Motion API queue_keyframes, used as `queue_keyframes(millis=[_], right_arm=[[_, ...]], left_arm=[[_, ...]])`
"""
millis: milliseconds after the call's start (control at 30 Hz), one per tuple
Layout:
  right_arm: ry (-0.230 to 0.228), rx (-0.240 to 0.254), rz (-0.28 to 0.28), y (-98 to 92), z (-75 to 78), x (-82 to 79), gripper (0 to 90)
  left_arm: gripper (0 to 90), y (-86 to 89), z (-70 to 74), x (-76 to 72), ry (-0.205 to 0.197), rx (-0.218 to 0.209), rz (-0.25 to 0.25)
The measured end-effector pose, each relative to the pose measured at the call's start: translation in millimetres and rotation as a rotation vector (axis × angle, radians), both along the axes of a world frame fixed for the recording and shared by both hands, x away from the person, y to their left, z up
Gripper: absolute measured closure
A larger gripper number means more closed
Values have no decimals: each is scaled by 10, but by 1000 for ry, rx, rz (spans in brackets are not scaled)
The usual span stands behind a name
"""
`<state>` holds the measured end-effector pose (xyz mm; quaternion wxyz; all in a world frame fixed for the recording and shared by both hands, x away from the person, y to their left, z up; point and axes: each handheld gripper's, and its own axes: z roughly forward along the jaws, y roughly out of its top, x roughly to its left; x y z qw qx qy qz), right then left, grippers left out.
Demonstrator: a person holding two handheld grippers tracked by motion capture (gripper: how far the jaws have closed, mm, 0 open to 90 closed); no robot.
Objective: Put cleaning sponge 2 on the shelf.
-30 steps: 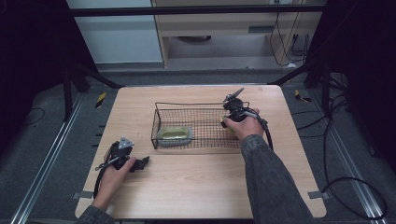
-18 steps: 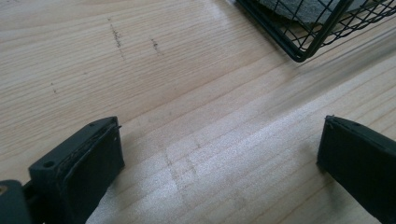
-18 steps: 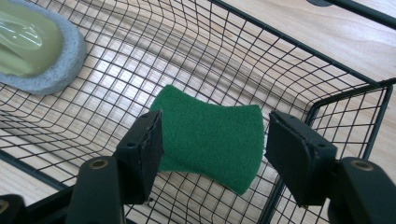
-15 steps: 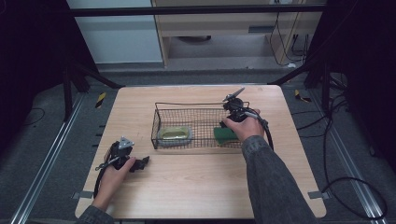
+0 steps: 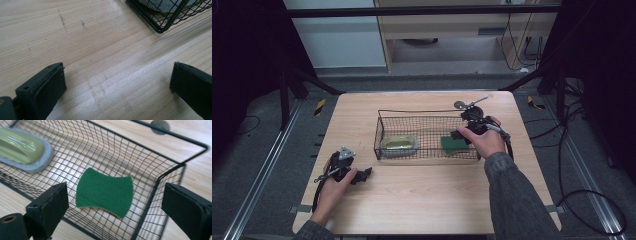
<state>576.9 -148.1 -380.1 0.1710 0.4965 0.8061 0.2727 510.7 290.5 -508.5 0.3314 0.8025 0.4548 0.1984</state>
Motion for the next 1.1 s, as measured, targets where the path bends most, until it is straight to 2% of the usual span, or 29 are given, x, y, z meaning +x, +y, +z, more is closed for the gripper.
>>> queue_keyframes(millis=[133, 267, 433, 533, 733, 867, 1100], right_arm=[[-46, 31, -17, -183, 44, -124, 63], [-89, 31, -39, -369, 90, -260, 85], [-122, 67, -54, -603, 95, -462, 91], [-141, 63, -54, -718, 66, -596, 91], [-179, 34, -76, -925, -52, -836, 93], [-187, 21, -103, -1065, -178, -943, 98], [-168, 12, -143, -1252, -481, -1027, 101]], left_arm=[[0, 1, 0, 0, 0, 1, -1], [0, 0, 1, 0, 0, 1, -1], [0, 0, 0, 0, 0, 1, 0], [0, 0, 0, 0, -1, 0, 0], [0, 1, 0, 0, 0, 1, 0], [0, 1, 0, 0, 0, 1, -1], [0, 1, 0, 0, 0, 1, -1]])
